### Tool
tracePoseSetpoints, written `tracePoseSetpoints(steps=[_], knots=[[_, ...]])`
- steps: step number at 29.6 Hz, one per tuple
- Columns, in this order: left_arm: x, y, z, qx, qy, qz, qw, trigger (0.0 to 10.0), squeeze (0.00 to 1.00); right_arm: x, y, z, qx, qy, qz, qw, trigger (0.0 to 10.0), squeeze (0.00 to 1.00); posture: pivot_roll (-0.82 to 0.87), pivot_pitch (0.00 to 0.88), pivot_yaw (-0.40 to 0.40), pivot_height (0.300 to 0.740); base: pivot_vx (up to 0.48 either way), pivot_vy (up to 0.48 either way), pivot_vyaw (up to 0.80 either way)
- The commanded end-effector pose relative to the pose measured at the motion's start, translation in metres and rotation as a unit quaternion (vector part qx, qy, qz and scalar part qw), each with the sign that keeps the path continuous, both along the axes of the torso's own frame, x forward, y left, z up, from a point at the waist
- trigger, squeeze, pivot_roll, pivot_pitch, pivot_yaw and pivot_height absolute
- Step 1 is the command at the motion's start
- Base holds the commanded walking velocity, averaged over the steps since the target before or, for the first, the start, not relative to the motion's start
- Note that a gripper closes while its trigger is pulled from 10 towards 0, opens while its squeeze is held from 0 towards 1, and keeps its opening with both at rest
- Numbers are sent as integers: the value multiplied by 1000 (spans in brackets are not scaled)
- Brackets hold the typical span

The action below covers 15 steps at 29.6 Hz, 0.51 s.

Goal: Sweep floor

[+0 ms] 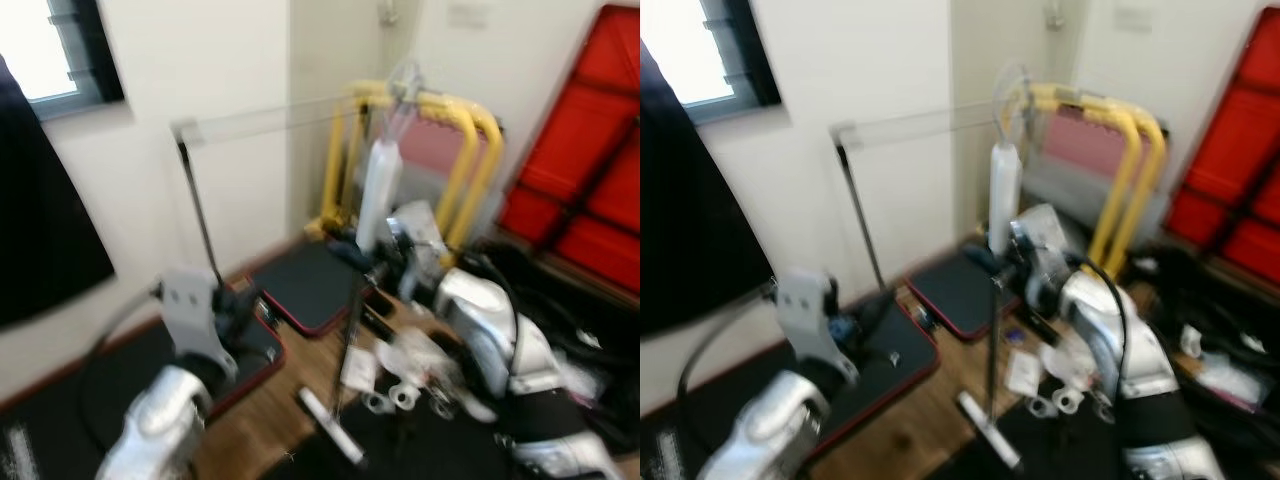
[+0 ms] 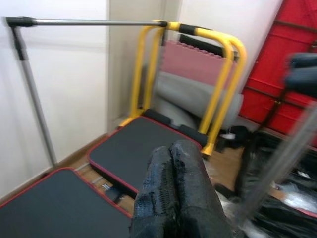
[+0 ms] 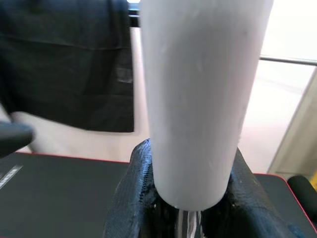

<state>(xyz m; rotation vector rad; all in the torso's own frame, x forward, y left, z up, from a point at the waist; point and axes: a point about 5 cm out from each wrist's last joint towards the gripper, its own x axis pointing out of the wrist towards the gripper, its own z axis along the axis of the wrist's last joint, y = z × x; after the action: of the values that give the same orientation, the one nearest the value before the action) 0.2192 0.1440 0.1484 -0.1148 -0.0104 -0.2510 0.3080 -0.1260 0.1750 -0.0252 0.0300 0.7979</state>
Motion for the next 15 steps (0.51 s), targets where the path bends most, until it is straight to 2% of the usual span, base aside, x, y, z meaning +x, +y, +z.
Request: tracePoseSetpoints(steps=[1, 7, 15], knots=[[2, -3, 0, 0, 3, -3, 1000, 10000, 0, 2, -3, 8, 1, -19, -7, 1000, 10000, 0, -76, 0, -68, 740, 0, 0, 0], [5, 2, -1, -7, 7, 22, 1000, 10000, 0, 2, -4, 6, -6, -17, -3, 1000, 10000, 0, -76, 0, -66, 740, 0, 0, 0], [6, 4, 0, -5, 6, 27, 1000, 10000, 0, 3, -5, 6, -11, -14, -3, 1000, 10000, 0, -75, 0, -65, 740, 0, 0, 775]])
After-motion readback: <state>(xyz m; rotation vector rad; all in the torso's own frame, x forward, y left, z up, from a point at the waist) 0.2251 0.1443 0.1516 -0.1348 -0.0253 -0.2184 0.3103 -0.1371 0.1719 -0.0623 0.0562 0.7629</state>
